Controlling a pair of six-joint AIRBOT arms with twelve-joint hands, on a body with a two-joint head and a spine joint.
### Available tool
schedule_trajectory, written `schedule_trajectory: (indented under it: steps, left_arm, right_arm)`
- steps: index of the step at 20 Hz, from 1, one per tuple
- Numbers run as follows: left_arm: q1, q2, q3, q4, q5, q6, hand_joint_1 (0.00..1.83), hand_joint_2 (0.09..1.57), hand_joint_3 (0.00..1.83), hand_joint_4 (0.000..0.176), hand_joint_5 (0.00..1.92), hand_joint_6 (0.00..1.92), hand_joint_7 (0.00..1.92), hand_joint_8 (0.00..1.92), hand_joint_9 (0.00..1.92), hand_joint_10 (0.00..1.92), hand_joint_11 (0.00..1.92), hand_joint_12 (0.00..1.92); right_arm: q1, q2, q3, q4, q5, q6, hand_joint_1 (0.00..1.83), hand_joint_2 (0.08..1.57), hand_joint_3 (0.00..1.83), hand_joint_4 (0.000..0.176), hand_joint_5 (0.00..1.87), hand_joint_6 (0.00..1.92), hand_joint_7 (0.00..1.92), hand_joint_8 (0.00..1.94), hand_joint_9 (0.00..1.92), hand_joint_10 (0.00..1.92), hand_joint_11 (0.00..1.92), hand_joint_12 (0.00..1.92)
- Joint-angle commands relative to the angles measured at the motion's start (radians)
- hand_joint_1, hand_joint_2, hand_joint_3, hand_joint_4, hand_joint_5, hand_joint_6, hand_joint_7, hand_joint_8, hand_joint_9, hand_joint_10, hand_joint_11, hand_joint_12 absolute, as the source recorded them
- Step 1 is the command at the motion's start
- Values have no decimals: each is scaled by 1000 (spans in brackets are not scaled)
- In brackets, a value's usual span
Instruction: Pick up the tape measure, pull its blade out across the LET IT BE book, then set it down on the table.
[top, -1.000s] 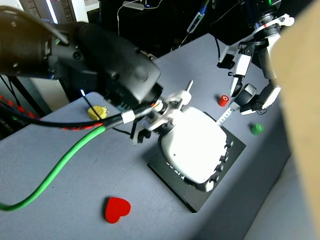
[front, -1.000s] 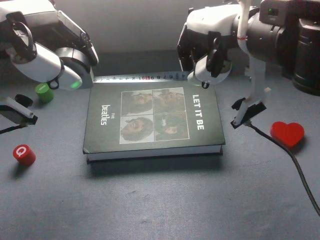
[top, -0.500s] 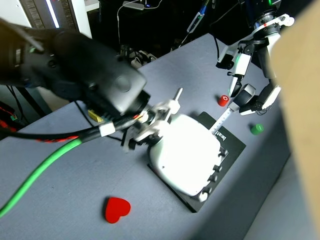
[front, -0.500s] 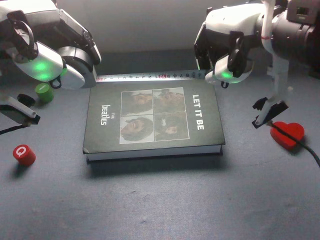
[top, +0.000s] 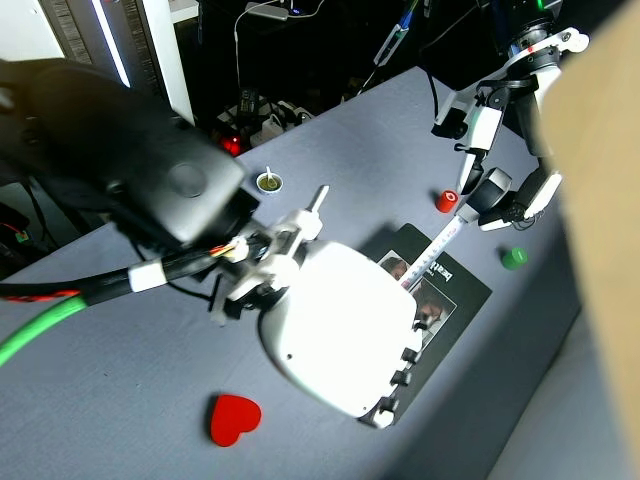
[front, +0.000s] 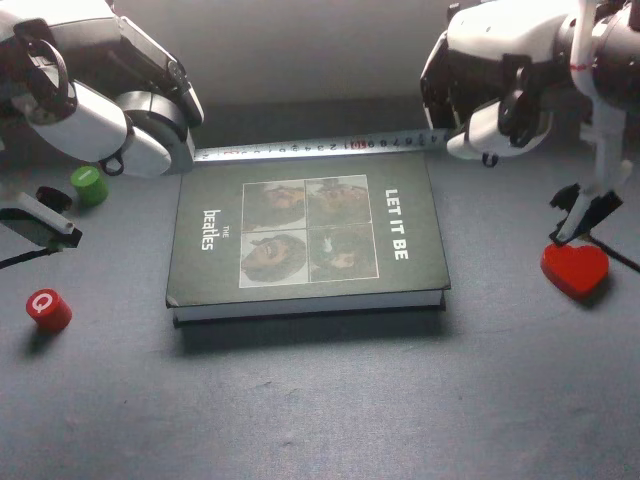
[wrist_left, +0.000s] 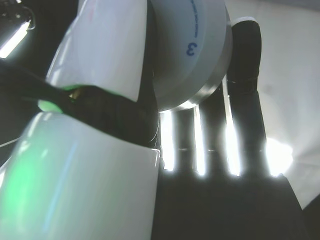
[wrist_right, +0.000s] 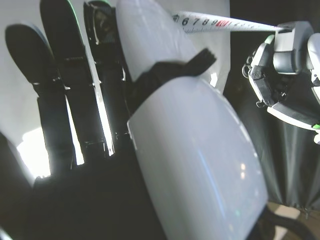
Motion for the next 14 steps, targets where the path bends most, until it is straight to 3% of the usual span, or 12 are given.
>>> schedule_trajectory:
  steps: [1,14]
  left_arm:
    - [-8,13,7,24,36,3,1370,1139,0,0,927,885,930,1128,820,1392,735,1376]
    - [-8,13,6,24,35,3,1371,1137,0,0,931,885,931,1119,826,1390,750,1380]
  right_arm:
    - [19,21,4,-55,22,-21,1205,1175,0,0,749,1256,993,1056,957,675,734,1292]
    - [23,88,2,-55,-9,-75,1203,1183,1,0,728,1288,984,1068,955,691,733,1283]
